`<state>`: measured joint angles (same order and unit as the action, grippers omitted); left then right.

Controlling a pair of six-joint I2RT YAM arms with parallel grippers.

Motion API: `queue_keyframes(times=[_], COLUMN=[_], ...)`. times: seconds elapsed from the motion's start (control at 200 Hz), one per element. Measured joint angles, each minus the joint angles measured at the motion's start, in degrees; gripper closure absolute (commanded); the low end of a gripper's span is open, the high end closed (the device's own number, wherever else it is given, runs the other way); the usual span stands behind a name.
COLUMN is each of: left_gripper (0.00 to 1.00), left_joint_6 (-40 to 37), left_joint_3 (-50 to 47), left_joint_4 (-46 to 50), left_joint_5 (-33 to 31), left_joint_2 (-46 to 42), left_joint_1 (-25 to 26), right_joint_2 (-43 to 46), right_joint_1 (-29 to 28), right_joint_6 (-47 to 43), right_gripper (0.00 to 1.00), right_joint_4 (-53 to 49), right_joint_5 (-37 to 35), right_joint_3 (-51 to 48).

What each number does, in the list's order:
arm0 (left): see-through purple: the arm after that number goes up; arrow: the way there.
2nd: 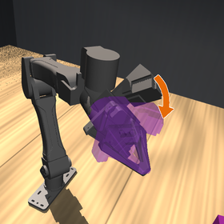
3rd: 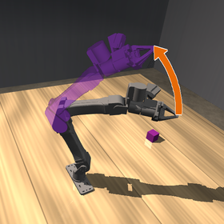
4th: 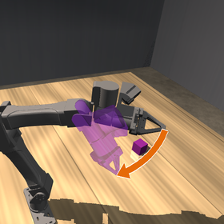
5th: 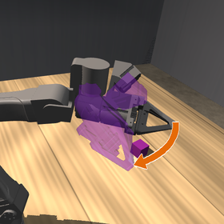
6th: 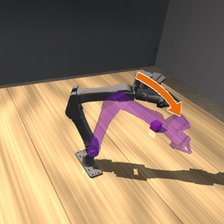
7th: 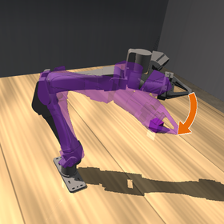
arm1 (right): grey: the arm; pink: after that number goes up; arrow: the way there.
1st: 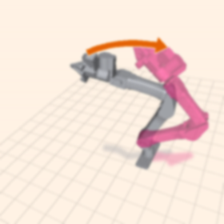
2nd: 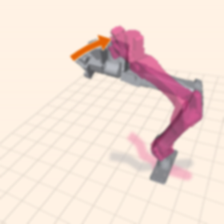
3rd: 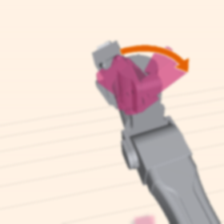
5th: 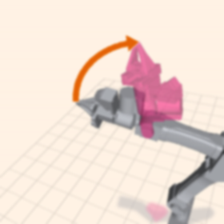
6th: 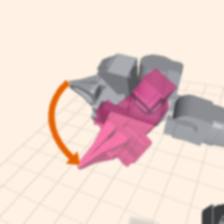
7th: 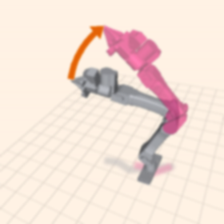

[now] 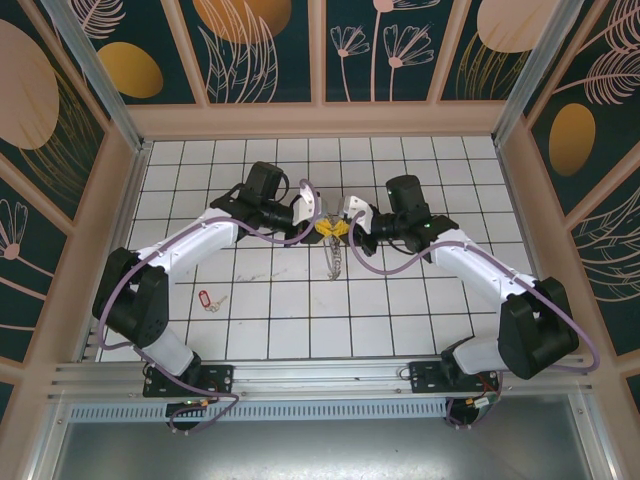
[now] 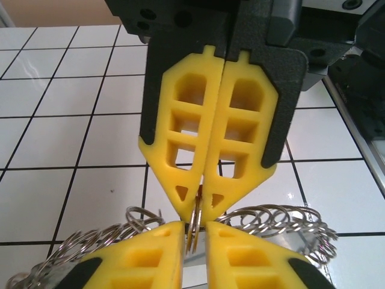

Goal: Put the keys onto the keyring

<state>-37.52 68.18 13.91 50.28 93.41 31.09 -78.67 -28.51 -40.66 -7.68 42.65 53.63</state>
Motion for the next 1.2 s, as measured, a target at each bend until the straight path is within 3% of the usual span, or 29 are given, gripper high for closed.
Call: queue_keyframes(times=[0.105,0.195,0.405,0.601,0.901,1.061,1.201], left_gripper=[0.86,1.0,1.0,1.0,1.0,1.0,1.0], left_joint_6=[-0.02,-0.68,-0.46,6.82,19.23,21.2,20.35], left_joint_3=[0.09,0.39,0.13,-5.97,-10.38,-10.56,-10.38], left_joint_4=[0.11,0.55,-0.66,-14.05,-32.0,-34.67,-33.81], left_joint_5=[-0.04,-0.22,-0.17,3.82,9.44,10.29,10.6], left_joint_2=[0.09,0.35,0.42,-0.9,-0.9,-0.9,-0.9], left_joint_1=[0.0,0.0,-0.02,0.0,-0.15,-0.39,-0.46], right_joint_2=[-0.02,-0.02,0.13,1.73,2.43,2.71,2.99], right_joint_1=[-0.02,-0.15,0.11,2.64,5.62,6.03,6.03], right_joint_6=[-0.02,0.0,0.11,2.01,5.53,7.02,7.82], right_gripper=[1.0,1.0,0.93,0.87,0.88,0.95,0.9], right_joint_4=[-0.09,-0.33,0.11,5.49,12.5,14.4,14.34], right_joint_5=[-0.17,-0.24,-0.59,4.26,11.3,12.83,12.96], right_joint_3=[0.02,0.02,-0.26,-3.78,-6.43,-6.56,-6.56])
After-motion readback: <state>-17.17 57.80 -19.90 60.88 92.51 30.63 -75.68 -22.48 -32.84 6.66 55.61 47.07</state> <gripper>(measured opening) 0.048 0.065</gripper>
